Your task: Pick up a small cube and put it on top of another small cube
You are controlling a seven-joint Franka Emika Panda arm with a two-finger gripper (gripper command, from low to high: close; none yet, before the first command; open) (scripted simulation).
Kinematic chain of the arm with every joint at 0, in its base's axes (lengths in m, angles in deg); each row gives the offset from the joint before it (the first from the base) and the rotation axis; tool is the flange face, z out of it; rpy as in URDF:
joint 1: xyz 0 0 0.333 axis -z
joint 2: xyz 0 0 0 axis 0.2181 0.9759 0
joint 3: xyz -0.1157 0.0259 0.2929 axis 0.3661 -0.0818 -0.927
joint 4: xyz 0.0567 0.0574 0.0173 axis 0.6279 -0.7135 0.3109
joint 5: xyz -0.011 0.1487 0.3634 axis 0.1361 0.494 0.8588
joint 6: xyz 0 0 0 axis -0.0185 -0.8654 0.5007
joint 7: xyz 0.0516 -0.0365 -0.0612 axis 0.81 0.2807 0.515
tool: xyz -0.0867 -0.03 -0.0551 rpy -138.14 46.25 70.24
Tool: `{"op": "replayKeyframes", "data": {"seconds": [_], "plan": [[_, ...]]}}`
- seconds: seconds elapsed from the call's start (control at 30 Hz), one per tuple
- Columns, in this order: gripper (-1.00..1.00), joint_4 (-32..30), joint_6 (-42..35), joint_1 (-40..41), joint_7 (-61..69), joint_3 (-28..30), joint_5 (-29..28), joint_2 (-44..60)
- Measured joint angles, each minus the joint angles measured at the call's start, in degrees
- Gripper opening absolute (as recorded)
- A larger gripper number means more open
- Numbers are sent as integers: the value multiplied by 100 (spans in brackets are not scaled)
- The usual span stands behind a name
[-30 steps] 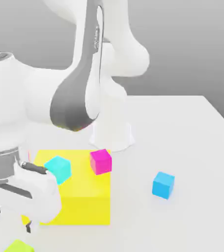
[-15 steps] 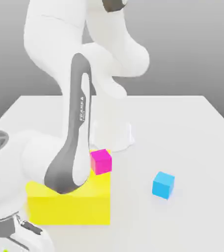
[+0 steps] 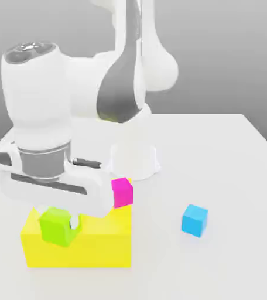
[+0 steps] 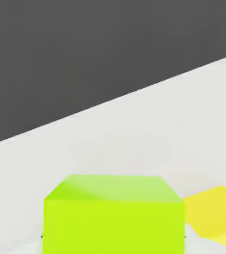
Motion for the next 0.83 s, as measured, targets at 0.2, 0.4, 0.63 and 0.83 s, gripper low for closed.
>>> {"op": "replayKeyframes", "data": {"seconds": [0.2, 0.4, 0.63, 0.83], "plan": [[-100, -866, -375, -84, 45, -168, -165, -1247], [-100, -1731, -749, -169, 146, -377, -255, -2491], [-100, -2570, -484, -233, 259, -552, -290, -3067], [100, -2830, 395, -211, 272, -578, -283, -2448]]}}
